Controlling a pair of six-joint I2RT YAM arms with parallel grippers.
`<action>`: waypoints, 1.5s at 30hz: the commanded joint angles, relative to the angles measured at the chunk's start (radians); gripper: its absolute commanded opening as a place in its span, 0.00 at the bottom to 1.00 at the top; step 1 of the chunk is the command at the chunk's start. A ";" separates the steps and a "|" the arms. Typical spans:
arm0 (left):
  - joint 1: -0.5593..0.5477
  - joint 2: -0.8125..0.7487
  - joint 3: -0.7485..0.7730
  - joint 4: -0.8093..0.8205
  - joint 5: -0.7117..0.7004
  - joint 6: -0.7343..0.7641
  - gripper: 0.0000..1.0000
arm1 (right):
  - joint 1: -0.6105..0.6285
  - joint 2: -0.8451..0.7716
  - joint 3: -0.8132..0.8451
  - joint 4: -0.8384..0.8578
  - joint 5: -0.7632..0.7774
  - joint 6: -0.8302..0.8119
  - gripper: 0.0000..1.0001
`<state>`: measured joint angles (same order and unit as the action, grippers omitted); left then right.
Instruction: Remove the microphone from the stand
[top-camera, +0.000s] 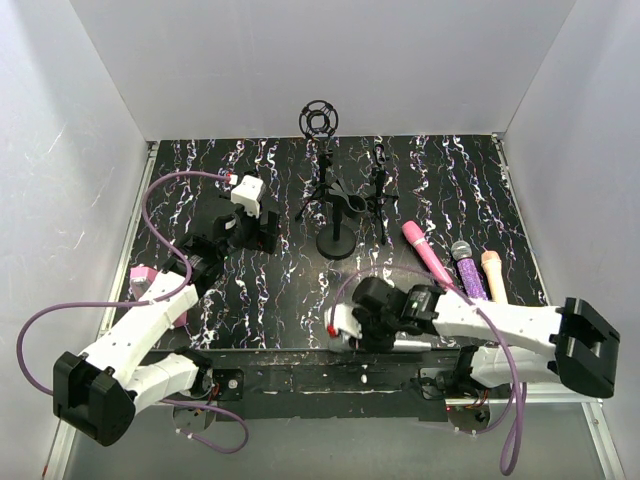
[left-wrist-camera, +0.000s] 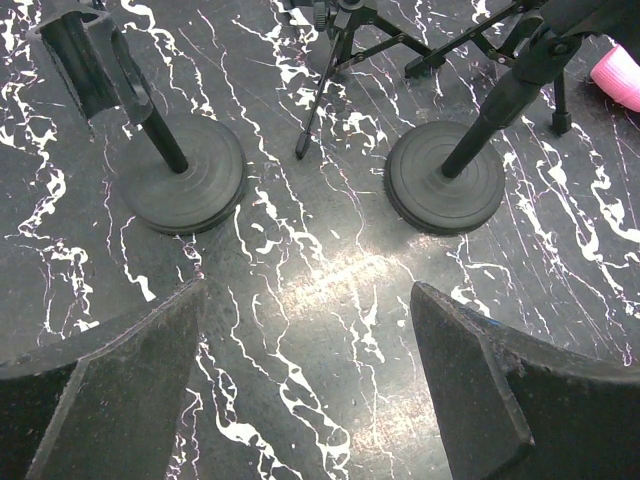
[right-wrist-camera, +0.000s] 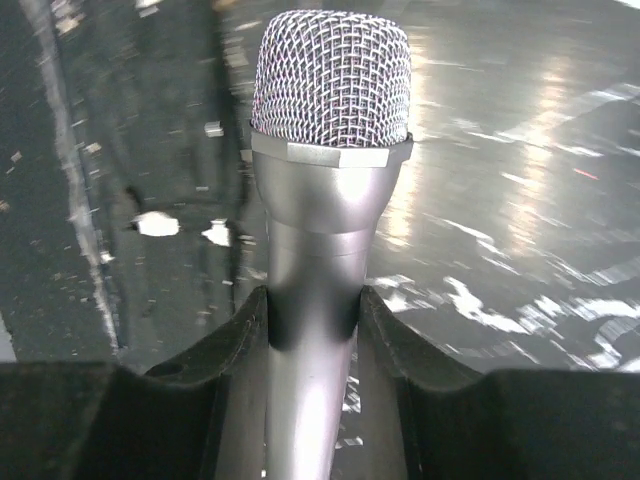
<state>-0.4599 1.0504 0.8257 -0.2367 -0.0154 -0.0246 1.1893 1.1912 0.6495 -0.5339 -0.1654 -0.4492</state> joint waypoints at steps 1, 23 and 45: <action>0.006 -0.012 0.019 -0.019 0.008 0.020 0.83 | -0.167 -0.068 0.148 -0.130 0.047 0.073 0.01; 0.007 0.115 0.153 -0.010 0.106 0.058 0.82 | -0.783 0.039 -0.008 0.048 0.080 0.060 0.20; 0.009 0.111 0.154 -0.027 0.149 0.054 0.84 | -0.807 0.004 0.162 -0.124 0.105 0.113 0.71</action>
<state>-0.4572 1.1893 0.9466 -0.2550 0.1143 0.0185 0.3981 1.2316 0.6704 -0.5617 -0.0948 -0.3710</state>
